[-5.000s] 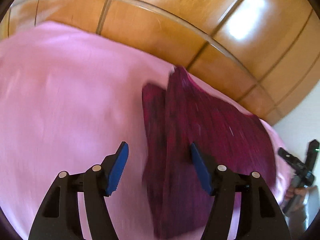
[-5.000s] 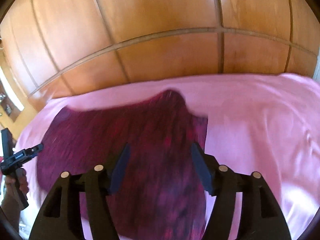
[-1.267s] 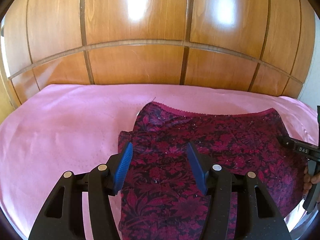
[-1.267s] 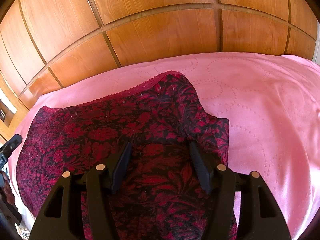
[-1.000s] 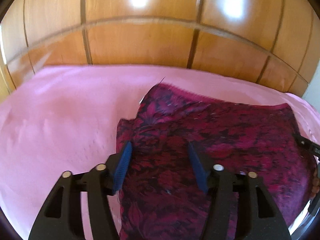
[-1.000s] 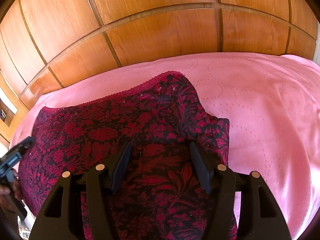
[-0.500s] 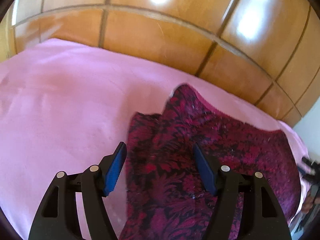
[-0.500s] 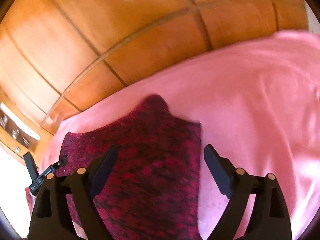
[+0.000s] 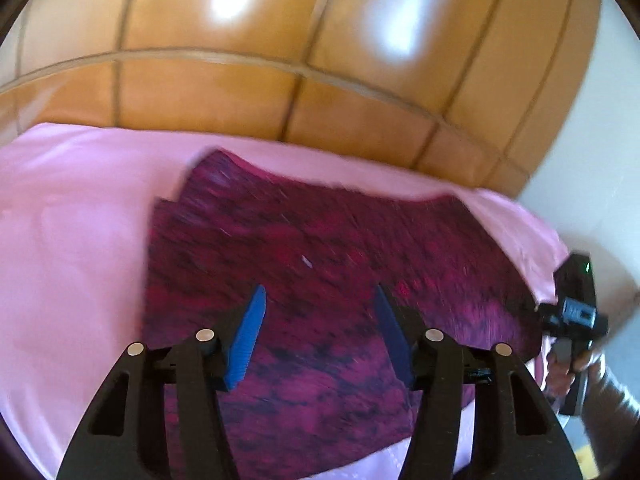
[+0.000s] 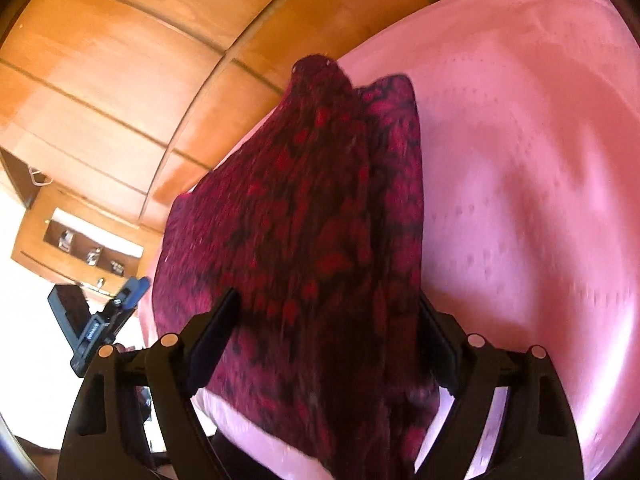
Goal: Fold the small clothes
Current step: 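Grasp the top with the right gripper and lift it while the left gripper smooths it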
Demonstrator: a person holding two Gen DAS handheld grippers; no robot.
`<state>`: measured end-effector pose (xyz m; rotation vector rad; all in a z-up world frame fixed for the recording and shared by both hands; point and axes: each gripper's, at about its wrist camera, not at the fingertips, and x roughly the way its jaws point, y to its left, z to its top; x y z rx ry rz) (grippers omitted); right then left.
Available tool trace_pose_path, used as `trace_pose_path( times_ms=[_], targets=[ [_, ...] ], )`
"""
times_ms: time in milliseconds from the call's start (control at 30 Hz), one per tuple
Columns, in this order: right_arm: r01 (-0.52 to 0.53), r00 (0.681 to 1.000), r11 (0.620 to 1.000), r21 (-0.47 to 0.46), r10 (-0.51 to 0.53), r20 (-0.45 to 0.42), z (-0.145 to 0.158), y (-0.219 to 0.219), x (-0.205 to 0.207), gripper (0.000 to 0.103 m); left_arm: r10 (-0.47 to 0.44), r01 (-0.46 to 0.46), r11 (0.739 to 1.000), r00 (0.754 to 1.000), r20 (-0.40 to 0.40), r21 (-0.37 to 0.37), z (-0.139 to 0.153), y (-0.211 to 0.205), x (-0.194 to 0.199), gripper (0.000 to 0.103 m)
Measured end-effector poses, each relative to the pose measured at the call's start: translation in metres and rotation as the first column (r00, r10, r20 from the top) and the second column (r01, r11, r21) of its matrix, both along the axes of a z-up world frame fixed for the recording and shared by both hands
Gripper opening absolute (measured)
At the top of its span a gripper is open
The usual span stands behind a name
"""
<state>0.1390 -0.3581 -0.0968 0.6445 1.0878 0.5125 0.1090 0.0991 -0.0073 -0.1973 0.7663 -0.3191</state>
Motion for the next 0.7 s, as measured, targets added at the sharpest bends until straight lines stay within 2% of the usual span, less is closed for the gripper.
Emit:
trace_pose_path(
  times_ms=[67,133,233,300,500,700],
  targets=[
    [-0.016,1.0,1.0,-0.019,0.016,0.005,0.001,0.005,-0.003,0.079,-0.008,0.009,1.0,0.999,-0.053,0.009,-0.015,-0.008,0.007,0.055],
    [-0.034,0.999,0.999,-0.035,0.034,0.001,0.001,0.014,-0.002,0.059,-0.002,0.004,1.0,0.997,-0.071,0.023,-0.024,-0.011,0.015,0.055],
    [-0.057,0.998,0.996,-0.068,0.058,0.017,0.011,0.027,-0.003,0.046,0.004,-0.001,1.0,0.996,-0.091,0.027,-0.029,-0.013,0.022,0.055],
    [-0.067,0.997,0.997,-0.027,0.068,0.032,0.022,0.031,-0.004,0.04,0.001,0.002,1.0,0.995,-0.098,0.029,-0.029,-0.014,0.029,0.055],
    [-0.12,0.985,0.991,0.061,0.111,0.135,0.075,0.066,-0.005,0.035,-0.011,0.009,1.0,0.995,-0.104,-0.011,-0.029,-0.006,0.038,0.055],
    [-0.246,0.943,0.965,0.096,0.215,0.254,0.131,0.145,0.006,0.033,-0.002,-0.018,0.985,0.993,-0.117,-0.17,-0.032,0.016,0.041,0.048]
  ],
)
